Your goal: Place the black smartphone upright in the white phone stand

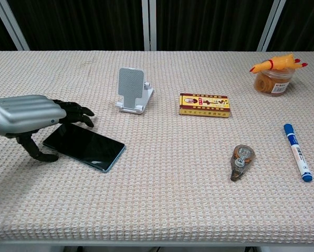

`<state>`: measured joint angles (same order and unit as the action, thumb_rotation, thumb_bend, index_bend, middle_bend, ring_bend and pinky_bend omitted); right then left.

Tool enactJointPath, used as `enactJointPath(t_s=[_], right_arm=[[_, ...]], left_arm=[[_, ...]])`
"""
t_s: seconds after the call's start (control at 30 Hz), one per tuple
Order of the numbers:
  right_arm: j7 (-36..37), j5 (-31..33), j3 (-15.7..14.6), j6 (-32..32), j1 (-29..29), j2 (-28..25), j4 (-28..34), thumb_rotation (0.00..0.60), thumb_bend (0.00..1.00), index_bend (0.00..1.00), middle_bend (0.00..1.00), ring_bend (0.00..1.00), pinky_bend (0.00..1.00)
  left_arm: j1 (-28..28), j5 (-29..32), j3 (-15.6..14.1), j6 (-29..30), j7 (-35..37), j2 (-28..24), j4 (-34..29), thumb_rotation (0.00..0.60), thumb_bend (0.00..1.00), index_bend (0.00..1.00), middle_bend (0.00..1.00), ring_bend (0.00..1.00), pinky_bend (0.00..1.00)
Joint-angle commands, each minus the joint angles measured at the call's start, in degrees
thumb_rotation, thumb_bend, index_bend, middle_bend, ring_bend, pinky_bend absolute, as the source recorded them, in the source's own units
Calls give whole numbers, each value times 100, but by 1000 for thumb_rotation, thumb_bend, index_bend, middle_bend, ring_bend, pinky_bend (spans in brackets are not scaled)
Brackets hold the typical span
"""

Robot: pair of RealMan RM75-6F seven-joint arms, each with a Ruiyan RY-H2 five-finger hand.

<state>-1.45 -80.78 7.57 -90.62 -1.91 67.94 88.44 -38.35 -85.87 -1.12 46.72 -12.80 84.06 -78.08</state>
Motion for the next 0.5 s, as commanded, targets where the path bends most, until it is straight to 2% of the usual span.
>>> enactJointPath(t_s=[0.03,0.13,0.33,0.4,0.5], right_arm=[[13,6,1,15,4,20,-27,600,283,0,0,0,0],[27,24,13,27,8,41,-51,600,291,0,0,0,0],[62,35,25,59,10,58,-88,600,294,0,0,0,0],[76,35,24,76,9,59,-90,600,294,0,0,0,0],[83,27,16,99,7,59,-92,600,293,0,0,0,0]], left_arm=[[-13,29,-20,-18,-19,16,7,600,193,187,43,0,150],[-22,22,-39,8,-21,27,9,600,193,254,43,0,150],[5,-90,-58,227,168,47,29,600,228,489,51,1,150],[20,-191,-81,345,282,64,68,600,251,575,72,2,149],[52,-338,-123,529,449,88,158,600,276,638,118,21,150]])
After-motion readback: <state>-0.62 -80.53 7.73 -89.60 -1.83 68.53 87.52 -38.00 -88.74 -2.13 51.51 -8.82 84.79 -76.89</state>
